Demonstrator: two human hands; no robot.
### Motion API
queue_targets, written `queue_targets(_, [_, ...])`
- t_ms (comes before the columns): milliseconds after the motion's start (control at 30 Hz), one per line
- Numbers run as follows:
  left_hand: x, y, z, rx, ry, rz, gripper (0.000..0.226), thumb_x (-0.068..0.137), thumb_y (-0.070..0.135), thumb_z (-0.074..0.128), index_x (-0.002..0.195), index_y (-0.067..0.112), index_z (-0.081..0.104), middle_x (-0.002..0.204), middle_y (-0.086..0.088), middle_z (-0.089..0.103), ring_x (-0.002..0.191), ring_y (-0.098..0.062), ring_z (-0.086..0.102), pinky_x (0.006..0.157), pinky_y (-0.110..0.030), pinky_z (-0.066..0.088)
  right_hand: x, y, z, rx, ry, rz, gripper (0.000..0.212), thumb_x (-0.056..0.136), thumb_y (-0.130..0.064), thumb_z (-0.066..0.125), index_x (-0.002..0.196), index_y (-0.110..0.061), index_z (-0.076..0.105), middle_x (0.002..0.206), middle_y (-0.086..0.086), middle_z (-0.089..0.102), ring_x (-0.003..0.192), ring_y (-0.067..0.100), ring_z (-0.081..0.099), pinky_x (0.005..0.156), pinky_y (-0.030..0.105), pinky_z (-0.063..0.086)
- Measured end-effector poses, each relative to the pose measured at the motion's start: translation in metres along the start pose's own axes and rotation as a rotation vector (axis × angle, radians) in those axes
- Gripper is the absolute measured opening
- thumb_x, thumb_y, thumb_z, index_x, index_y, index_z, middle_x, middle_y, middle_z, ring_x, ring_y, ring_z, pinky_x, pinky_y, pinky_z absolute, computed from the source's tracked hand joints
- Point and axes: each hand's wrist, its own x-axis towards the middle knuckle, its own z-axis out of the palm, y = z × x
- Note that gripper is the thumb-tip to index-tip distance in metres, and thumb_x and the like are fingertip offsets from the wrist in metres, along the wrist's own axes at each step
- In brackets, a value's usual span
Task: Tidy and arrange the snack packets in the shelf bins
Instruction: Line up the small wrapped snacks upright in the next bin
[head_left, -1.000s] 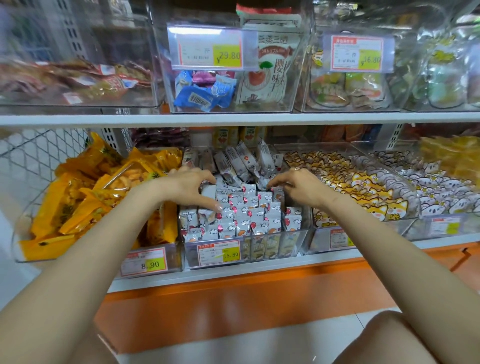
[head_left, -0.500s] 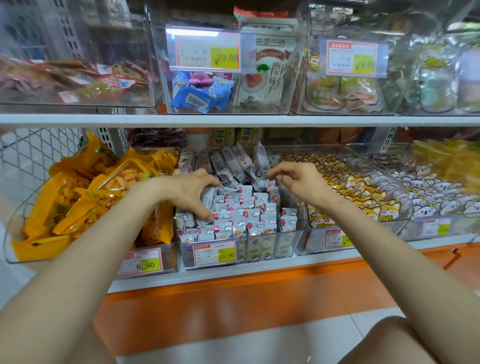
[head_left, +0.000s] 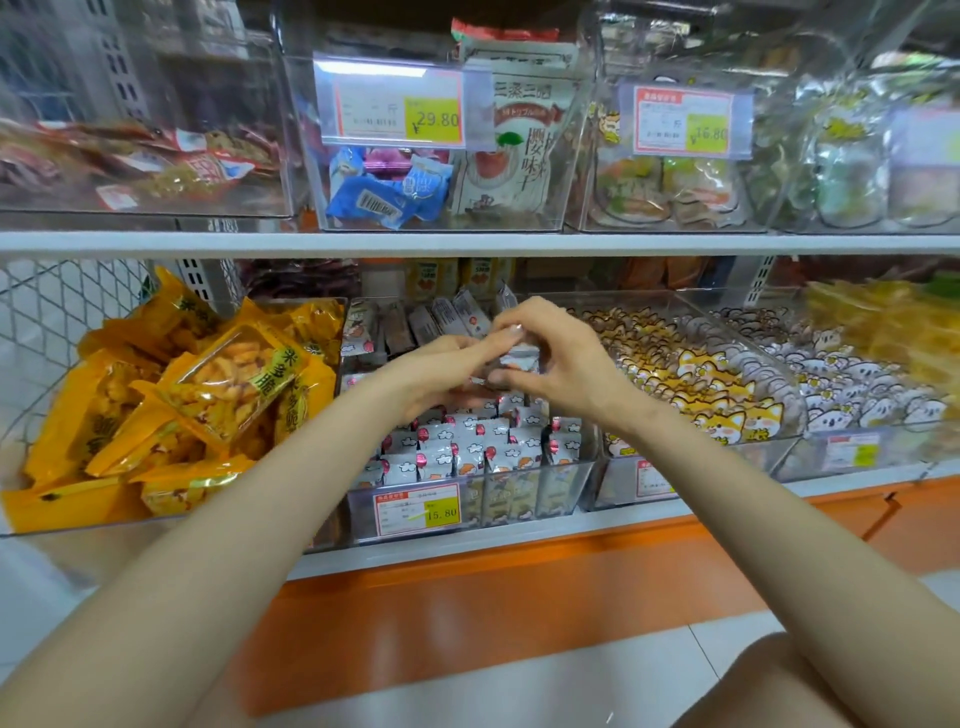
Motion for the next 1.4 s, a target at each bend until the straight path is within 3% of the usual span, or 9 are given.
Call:
queue_targets(133, [0.009,0.001,0.010,0.158,0.048,0.074,0.092,0.061,0.081,0.043,0.124,0.015,0.048,0.123,-0.004,0.060,0.115,-0.023,0.056,0.104,-0.046,0.041,-0.011,0.009,-0.033,0.247,0.192,0.358,0.034,0.074,-0.012,0.078,0.102,-0.018,0.059,0.085,-0.008,0.059,0.075,0.006,0.055,0.067,0.018,0.045])
queue_targets(300, [0.022,-0.011,0.036,0.518,-0.007,0.295,0.032,0.083,0.030,0.068,0.108,0.013,0.058,0.111,-0.003,0.062,0.103,-0.016,0.058,0.092,-0.030,0.047,-0.031,0.030,-0.066,0.271,0.355,0.490,0.043,0.073,-0.013,0.079,0.105,-0.020,0.051,0.088,-0.005,0.059,0.075,0.003,0.057,0.063,0.016,0.049])
queue_targets(500, [0.034,-0.019,0.050,0.815,-0.286,0.223,0.056,0.086,0.033,0.066,0.133,0.015,0.040,0.137,-0.001,0.047,0.124,-0.014,0.046,0.096,-0.021,0.036,-0.052,0.036,-0.075,0.378,0.286,0.508,0.034,0.075,-0.005,0.076,0.092,-0.023,0.053,0.079,-0.001,0.059,0.071,0.008,0.056,0.063,0.021,0.048])
queue_targets(700, [0.044,-0.014,0.046,1.035,-0.406,0.173,0.054,0.089,0.045,0.057,0.134,0.019,0.044,0.126,0.001,0.040,0.125,-0.019,0.038,0.104,-0.031,0.032,-0.057,0.034,-0.080,0.498,0.207,0.502,0.028,0.080,0.001,0.068,0.095,-0.020,0.057,0.082,0.003,0.062,0.070,0.010,0.059,0.060,0.021,0.049])
queue_targets(933, [0.049,-0.009,0.039,0.998,-0.484,0.017,0.065,0.088,0.044,0.059,0.143,0.021,0.033,0.153,0.002,0.025,0.138,-0.017,0.027,0.110,-0.031,0.024,-0.053,0.025,-0.068,0.392,0.007,0.473,0.029,0.079,0.003,0.069,0.093,-0.021,0.060,0.088,0.005,0.063,0.076,0.019,0.059,0.067,0.025,0.051])
queue_targets(1067, [0.054,-0.008,0.039,0.966,-0.498,-0.004,0.056,0.087,0.036,0.063,0.134,0.017,0.038,0.127,-0.003,0.048,0.099,-0.018,0.056,0.083,-0.022,0.049,-0.049,0.023,-0.061,0.203,-0.098,0.450,0.025,0.079,-0.004,0.071,0.096,-0.020,0.063,0.090,0.011,0.064,0.079,0.027,0.058,0.073,0.031,0.049])
queue_targets(1167, [0.056,-0.005,0.039,0.924,-0.506,-0.009,0.045,0.087,0.028,0.064,0.123,0.015,0.040,0.112,0.000,0.047,0.061,-0.004,0.043,0.045,-0.008,0.037,-0.046,0.023,-0.055,0.039,-0.188,0.388,0.026,0.077,-0.010,0.074,0.101,-0.014,0.066,0.087,0.004,0.062,0.069,0.012,0.048,0.062,0.014,0.038])
queue_targets(1300, [0.056,-0.008,0.034,0.876,-0.496,0.029,0.037,0.085,0.031,0.068,0.105,0.015,0.041,0.085,0.005,0.039,0.068,-0.009,0.039,0.059,-0.015,0.036,-0.045,0.025,-0.048,-0.124,-0.281,0.395,0.034,0.075,-0.023,0.077,0.108,-0.021,0.068,0.092,0.003,0.055,0.088,0.018,0.047,0.075,0.030,0.037])
queue_targets(1400, [0.052,-0.012,0.027,0.842,-0.463,0.044,0.054,0.082,0.036,0.070,0.125,0.016,0.043,0.107,0.007,0.043,0.098,-0.012,0.046,0.086,-0.024,0.040,-0.045,0.027,-0.046,-0.216,-0.384,0.404,0.036,0.076,-0.030,0.075,0.110,-0.023,0.067,0.097,0.010,0.053,0.094,0.025,0.048,0.082,0.036,0.041])
